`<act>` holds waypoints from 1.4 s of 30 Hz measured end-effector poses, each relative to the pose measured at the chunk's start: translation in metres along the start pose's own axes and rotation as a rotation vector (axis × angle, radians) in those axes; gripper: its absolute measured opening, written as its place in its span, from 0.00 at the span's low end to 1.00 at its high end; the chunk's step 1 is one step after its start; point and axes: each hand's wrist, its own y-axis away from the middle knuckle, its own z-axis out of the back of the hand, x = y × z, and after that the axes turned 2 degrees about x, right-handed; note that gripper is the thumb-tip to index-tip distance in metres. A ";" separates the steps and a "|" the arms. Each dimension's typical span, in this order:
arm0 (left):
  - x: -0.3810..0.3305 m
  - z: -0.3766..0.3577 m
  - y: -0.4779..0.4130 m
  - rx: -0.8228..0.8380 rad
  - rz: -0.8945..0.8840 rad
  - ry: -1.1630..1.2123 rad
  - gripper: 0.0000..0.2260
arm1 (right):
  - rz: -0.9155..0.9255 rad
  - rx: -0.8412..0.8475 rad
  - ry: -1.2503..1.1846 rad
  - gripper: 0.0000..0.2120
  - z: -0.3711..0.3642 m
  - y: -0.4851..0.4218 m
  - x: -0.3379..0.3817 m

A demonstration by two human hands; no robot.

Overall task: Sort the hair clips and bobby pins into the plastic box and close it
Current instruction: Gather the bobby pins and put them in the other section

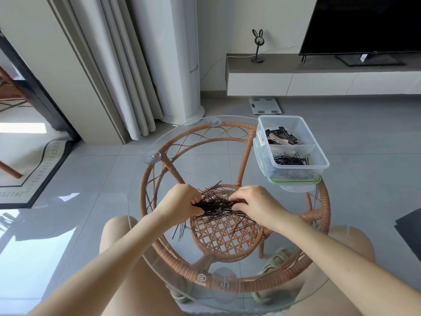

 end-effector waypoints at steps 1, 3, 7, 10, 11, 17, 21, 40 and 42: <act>0.002 0.003 0.001 -0.012 0.010 0.007 0.08 | -0.016 -0.005 -0.022 0.12 0.005 0.002 0.000; 0.002 0.007 0.002 -0.033 0.041 0.000 0.10 | -0.043 -0.019 -0.060 0.11 0.015 0.006 -0.002; 0.002 0.016 0.005 -0.055 0.077 0.026 0.10 | -0.091 -0.058 -0.121 0.10 0.029 0.011 -0.003; -0.001 0.022 0.005 -0.079 0.080 0.061 0.10 | -0.099 -0.086 -0.169 0.09 0.040 0.013 -0.004; -0.002 0.024 0.005 -0.087 0.076 0.076 0.10 | -0.097 -0.097 -0.183 0.09 0.046 0.014 -0.003; -0.012 0.038 0.003 -0.119 0.054 0.112 0.09 | -0.101 -0.243 -0.221 0.09 0.101 0.019 -0.017; -0.020 0.048 -0.002 -0.138 0.029 0.122 0.07 | -0.162 -0.298 -0.013 0.08 0.144 0.013 -0.049; -0.158 0.064 -0.102 -0.124 -0.290 0.010 0.10 | -0.195 -0.411 0.122 0.07 0.157 0.022 -0.120; -0.175 0.051 -0.122 -0.098 -0.331 -0.086 0.10 | -0.190 -0.443 0.120 0.07 0.159 0.035 -0.121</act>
